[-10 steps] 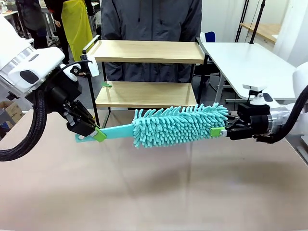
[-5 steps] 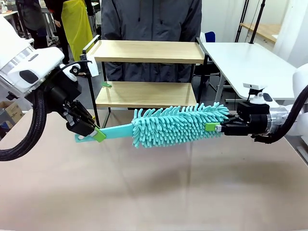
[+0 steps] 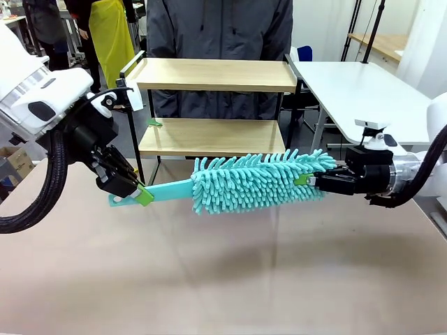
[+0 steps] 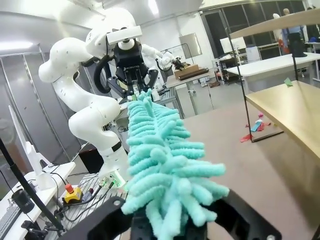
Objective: Clean the shelf.
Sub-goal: Hand the Duster back to the human.
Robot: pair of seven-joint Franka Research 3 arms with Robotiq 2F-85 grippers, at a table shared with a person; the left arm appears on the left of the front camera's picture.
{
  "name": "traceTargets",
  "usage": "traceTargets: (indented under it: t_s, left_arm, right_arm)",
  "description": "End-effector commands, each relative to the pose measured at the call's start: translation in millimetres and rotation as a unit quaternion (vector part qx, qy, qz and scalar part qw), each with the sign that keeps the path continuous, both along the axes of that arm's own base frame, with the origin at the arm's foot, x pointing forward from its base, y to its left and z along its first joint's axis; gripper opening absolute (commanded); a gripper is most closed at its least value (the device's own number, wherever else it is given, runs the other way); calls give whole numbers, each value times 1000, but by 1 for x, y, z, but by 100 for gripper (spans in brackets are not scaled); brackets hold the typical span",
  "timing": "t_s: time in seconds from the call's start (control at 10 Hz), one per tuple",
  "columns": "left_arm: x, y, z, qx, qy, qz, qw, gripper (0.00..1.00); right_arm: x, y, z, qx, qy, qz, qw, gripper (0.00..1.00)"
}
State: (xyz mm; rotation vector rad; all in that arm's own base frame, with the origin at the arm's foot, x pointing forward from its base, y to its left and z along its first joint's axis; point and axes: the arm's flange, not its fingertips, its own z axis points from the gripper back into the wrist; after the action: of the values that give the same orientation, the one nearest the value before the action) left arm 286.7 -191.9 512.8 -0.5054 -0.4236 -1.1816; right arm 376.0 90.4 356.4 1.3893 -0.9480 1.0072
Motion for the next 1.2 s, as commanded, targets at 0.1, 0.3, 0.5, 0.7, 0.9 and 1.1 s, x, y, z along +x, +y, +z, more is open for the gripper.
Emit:
traceTargets:
  t_s: [0.1,0.3,0.5,0.7,0.9,1.1]
  left_arm:
    - [-1,0,2,-15,0,-6,1000,13]
    - [0,0,0,0,0,0,1000,64]
    - [2,13,9,-26,0,14,1000,100]
    - [7,39,20,-79,19,34,996,100]
    - [13,91,25,-111,18,61,992,100]
    - [13,147,24,-146,6,60,988,100]
  right_arm:
    - [-16,-6,3,13,-34,9,999,0]
    - [-13,-10,7,-18,-33,-11,999,11]
    - [-1,-1,2,5,-19,3,1000,11]
    - [-1,-1,2,5,-19,3,1000,11]
    - [-1,-1,2,5,-19,3,1000,11]
    - [-1,-1,2,5,-19,3,1000,11]
